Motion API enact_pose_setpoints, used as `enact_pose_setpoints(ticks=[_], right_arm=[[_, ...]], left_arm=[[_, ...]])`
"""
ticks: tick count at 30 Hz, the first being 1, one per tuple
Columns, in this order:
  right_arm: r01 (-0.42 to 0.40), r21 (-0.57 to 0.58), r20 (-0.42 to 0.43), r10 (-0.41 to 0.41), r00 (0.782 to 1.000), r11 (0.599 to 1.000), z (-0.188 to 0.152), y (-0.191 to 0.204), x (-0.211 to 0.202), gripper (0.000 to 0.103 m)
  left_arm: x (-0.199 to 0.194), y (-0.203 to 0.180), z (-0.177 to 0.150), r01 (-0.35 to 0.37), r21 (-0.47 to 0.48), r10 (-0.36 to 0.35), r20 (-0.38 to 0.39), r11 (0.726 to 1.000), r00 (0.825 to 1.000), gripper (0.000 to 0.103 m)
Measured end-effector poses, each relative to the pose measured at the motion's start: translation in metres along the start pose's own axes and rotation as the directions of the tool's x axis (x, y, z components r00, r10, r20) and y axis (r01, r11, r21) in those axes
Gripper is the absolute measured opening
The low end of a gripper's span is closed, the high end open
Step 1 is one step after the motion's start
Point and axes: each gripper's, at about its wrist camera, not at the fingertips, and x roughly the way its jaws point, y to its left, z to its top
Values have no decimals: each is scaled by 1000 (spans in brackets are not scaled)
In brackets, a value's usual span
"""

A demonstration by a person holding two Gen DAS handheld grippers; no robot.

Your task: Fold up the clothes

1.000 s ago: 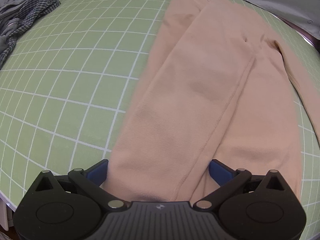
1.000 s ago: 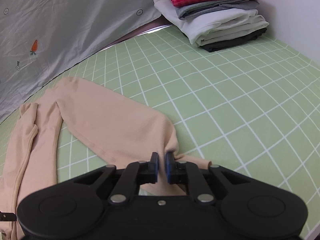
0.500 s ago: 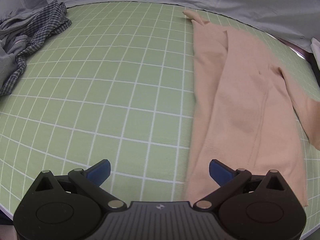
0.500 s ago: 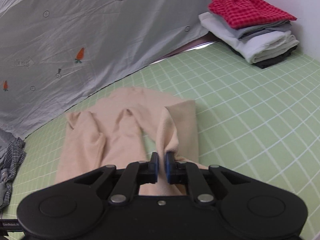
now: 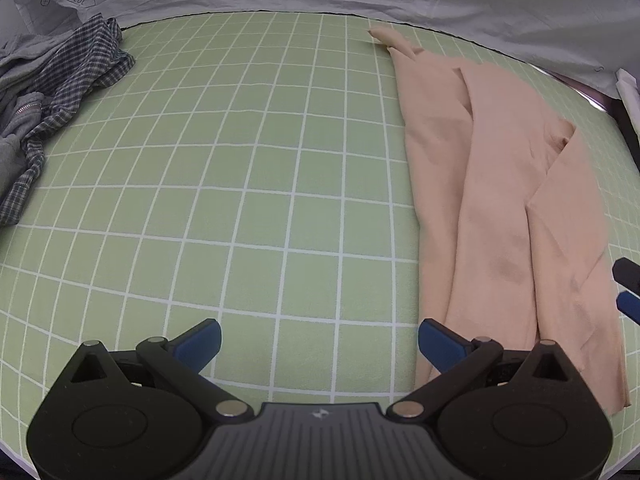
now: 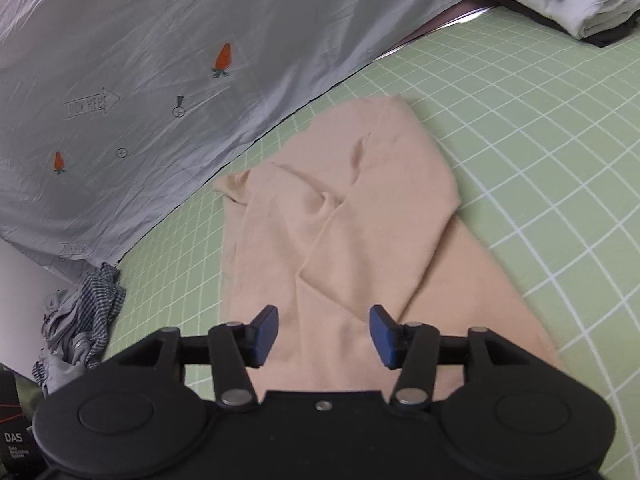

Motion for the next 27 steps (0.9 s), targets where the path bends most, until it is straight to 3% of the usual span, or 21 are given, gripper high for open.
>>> enact_pose_setpoints(ticks=[3,8,19,21,27], right_arm=[[145,-80,19,-144,989,986,3,-9,-4,71],[339,-211,41,-338,940,917,5,-36,-9,74],[382,-279,21,-392,920,881,39,-109,-11,84],[380,-285,13,-393,920,880,45,-119,-8,84],[367,-295,-1,-384,923,882,55,-140,-6,84]], left_arm=[[-3,-14,1,0,4,0,22,1000,1000,103],[-7,-50,1,-11,30,9,65,999,998,103],[-2,-141,-9,-31,77,20,137,997,990,102],[-2,-152,-9,-25,66,16,147,998,989,98],[7,-177,-9,-7,63,0,118,998,993,69]])
